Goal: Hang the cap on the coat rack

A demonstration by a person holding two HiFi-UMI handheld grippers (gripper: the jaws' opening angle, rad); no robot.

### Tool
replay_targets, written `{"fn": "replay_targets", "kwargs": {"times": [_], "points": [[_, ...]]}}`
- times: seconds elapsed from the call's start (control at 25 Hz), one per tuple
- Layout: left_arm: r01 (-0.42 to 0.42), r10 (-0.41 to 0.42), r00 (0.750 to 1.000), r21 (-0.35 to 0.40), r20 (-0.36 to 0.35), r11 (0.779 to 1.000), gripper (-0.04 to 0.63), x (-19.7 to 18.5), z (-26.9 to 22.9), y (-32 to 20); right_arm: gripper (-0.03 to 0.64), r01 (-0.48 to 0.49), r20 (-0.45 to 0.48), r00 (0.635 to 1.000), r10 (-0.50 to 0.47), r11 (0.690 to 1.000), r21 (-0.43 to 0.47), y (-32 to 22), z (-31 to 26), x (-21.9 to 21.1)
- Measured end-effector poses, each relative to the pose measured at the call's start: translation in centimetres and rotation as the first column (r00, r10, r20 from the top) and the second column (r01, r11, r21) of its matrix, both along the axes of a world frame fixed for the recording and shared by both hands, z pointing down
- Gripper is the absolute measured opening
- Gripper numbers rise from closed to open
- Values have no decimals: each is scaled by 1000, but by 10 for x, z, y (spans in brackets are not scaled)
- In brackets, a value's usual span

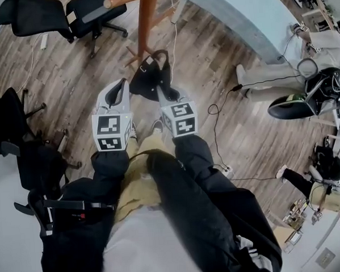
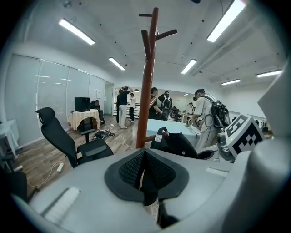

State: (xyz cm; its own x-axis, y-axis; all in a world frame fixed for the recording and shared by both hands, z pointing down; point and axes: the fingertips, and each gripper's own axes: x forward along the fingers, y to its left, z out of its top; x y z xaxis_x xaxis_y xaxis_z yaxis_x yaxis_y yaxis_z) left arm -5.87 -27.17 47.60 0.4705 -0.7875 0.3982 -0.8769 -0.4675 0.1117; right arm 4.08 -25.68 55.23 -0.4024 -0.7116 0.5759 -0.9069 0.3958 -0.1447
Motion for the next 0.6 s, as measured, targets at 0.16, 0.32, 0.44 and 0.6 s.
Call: {"fn": "replay_targets", "kwargs": {"times": [0.16, 0.32, 0.44, 0.6], "points": [[13, -13, 1000, -14, 4, 1000, -5, 3, 7, 2, 15, 33, -4, 999, -33, 999, -30, -6, 20, -2], [21, -21, 1000, -29, 10, 999, -3, 8, 10, -3, 25, 76, 5, 997, -76, 996, -54, -16, 34, -4], [26, -26, 1000, -26, 10, 999, -5, 7, 8, -5, 62, 85, 18, 996, -84, 994, -64, -19, 35, -6], [22, -22, 1000, -18, 3, 1000, -5, 4, 5, -9, 152, 88, 47, 995, -85, 995, -45, -17, 25, -8]]}}
